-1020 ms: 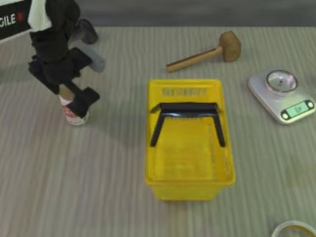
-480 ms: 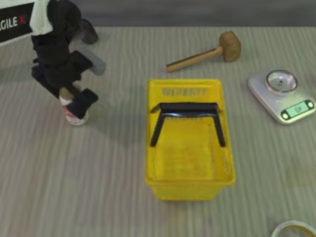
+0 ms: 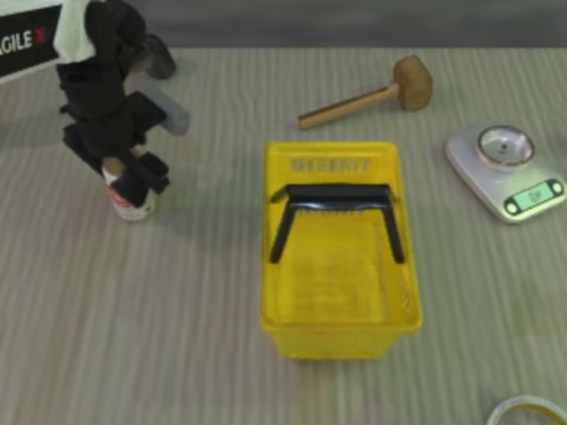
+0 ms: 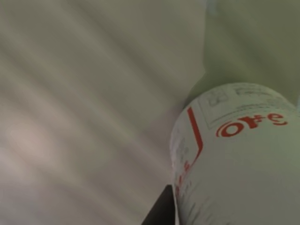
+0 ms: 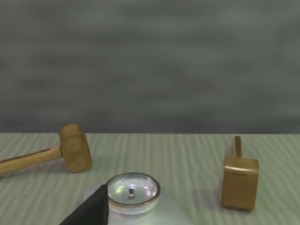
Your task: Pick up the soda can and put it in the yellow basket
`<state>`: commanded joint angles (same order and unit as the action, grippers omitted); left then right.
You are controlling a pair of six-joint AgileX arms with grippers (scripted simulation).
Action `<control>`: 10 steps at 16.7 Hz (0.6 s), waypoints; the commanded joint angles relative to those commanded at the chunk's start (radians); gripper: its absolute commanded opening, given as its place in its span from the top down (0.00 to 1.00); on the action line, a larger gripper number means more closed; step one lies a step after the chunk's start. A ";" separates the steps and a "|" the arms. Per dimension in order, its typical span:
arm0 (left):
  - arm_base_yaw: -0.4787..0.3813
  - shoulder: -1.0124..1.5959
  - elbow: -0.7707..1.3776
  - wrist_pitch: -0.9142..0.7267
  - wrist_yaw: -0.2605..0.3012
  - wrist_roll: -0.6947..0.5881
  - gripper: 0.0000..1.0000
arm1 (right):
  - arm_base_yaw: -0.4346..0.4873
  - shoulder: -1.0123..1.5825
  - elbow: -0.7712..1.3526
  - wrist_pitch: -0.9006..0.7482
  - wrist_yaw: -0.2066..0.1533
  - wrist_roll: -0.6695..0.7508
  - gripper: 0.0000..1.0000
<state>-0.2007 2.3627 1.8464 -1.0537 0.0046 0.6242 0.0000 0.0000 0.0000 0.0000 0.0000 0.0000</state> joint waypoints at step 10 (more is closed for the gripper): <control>0.002 -0.002 -0.001 0.000 0.000 0.001 1.00 | 0.000 0.000 0.000 0.000 0.000 0.000 0.00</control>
<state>-0.1991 2.3602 1.8455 -1.0537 0.0046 0.6254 0.0000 0.0000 0.0000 0.0000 0.0000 0.0000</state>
